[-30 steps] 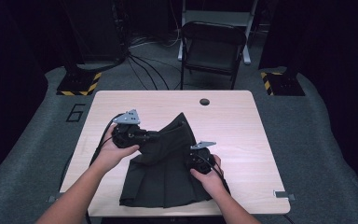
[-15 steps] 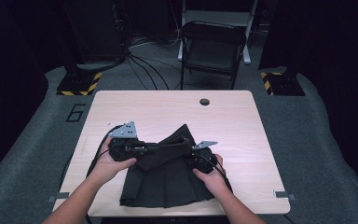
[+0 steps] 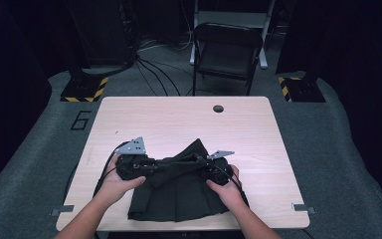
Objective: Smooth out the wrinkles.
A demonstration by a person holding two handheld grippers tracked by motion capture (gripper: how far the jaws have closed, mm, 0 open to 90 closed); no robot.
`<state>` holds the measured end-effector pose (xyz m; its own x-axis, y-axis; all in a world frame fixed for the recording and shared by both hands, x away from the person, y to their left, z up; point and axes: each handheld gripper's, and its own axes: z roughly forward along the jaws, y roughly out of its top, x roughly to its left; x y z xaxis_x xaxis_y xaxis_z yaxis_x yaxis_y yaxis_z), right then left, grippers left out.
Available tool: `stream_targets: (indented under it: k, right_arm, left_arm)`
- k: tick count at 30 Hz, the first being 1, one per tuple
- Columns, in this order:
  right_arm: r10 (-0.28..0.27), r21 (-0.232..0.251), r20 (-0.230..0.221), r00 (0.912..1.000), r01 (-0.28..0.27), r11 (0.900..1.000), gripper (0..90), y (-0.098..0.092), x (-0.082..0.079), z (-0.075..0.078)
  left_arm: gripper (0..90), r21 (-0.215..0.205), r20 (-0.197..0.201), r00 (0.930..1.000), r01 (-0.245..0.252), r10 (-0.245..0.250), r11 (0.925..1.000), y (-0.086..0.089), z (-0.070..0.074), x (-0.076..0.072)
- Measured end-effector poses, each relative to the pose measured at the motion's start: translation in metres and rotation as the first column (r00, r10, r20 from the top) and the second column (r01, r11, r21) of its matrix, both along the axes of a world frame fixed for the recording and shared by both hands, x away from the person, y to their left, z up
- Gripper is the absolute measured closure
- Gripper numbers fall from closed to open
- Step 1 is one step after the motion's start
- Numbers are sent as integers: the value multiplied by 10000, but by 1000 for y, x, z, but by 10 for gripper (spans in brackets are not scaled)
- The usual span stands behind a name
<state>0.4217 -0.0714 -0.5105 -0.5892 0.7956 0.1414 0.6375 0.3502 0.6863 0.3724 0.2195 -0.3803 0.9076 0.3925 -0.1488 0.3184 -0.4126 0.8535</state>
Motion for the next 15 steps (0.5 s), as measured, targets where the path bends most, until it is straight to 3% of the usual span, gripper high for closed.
stream_targets:
  k: [10, 15]
  right_arm:
    - [55, -101, 26, 10000, -54, 9999, 529, -6, 2, 0]
    - [-109, -42, 78, 9999, 109, 9999, 545, -6, 3, -1]
  left_arm:
    - [821, 153, -205, 9981, 586, -583, 9982, 0, -17, -16]
    - [821, 134, -557, 9955, 776, -767, 9969, -7, -34, -22]
